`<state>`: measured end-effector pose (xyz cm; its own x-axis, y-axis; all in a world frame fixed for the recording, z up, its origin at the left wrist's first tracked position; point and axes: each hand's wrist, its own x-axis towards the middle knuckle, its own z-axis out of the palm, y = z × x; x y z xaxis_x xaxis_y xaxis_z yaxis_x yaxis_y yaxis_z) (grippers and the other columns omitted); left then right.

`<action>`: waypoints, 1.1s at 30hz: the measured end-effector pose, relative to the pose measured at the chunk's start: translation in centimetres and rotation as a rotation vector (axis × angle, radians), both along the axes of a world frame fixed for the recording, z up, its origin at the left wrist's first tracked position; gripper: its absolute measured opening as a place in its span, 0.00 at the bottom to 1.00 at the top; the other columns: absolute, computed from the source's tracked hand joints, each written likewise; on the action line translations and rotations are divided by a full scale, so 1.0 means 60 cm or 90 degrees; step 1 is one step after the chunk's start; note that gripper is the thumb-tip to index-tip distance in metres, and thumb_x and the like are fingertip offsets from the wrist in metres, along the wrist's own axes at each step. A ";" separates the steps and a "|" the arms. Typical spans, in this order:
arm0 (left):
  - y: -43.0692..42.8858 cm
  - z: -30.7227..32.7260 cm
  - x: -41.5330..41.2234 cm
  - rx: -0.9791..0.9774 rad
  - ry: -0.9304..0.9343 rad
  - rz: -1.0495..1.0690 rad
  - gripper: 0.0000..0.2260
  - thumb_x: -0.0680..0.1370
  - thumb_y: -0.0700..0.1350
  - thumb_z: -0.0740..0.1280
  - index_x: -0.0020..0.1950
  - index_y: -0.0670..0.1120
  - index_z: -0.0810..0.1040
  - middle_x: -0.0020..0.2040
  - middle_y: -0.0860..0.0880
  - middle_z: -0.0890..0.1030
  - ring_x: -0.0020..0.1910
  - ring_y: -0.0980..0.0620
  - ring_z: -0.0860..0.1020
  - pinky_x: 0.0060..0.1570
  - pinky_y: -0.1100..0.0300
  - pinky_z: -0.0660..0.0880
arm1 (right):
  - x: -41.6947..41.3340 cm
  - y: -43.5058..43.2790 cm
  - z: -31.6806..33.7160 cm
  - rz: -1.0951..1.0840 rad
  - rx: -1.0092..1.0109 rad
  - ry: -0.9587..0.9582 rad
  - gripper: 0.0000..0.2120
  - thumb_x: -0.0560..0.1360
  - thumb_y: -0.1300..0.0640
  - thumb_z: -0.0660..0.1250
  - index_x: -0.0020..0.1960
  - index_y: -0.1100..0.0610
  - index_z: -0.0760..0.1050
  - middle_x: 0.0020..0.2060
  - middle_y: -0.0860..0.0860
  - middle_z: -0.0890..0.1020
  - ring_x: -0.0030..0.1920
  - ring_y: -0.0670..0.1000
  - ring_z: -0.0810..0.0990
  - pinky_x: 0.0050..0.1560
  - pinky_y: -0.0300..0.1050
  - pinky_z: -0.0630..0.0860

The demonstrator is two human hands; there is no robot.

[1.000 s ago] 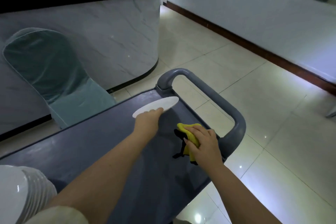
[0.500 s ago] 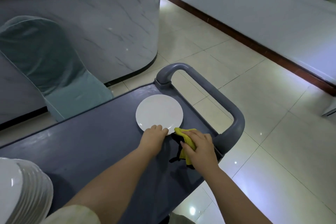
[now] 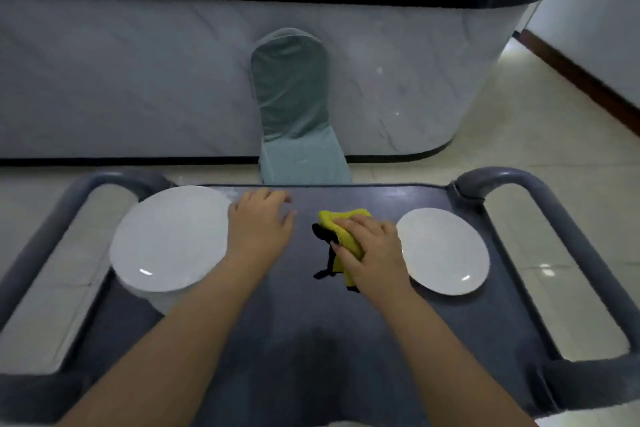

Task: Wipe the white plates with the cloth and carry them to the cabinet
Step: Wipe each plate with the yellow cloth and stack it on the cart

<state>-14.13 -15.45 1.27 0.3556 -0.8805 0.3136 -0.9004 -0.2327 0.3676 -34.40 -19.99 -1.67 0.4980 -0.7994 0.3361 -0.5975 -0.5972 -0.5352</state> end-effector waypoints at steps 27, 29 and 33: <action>0.266 -0.096 0.186 -0.183 0.793 0.603 0.12 0.75 0.47 0.71 0.36 0.42 0.78 0.28 0.47 0.78 0.27 0.52 0.73 0.26 0.63 0.69 | 0.204 0.041 -0.024 0.274 0.054 0.026 0.16 0.75 0.51 0.71 0.63 0.46 0.78 0.60 0.39 0.78 0.50 0.50 0.66 0.57 0.46 0.69; 0.286 -0.098 0.189 -0.271 0.829 0.637 0.08 0.75 0.47 0.70 0.40 0.44 0.78 0.35 0.47 0.80 0.32 0.51 0.76 0.29 0.61 0.73 | 0.204 0.040 -0.023 0.269 0.060 0.024 0.16 0.75 0.51 0.71 0.63 0.46 0.78 0.60 0.39 0.77 0.51 0.50 0.66 0.58 0.45 0.68; 0.302 -0.090 0.188 -0.338 0.975 0.603 0.05 0.78 0.44 0.67 0.48 0.43 0.76 0.48 0.43 0.82 0.46 0.43 0.81 0.45 0.46 0.81 | 0.206 0.043 -0.021 0.272 0.081 0.011 0.16 0.75 0.50 0.70 0.62 0.46 0.78 0.60 0.39 0.77 0.52 0.51 0.66 0.59 0.44 0.67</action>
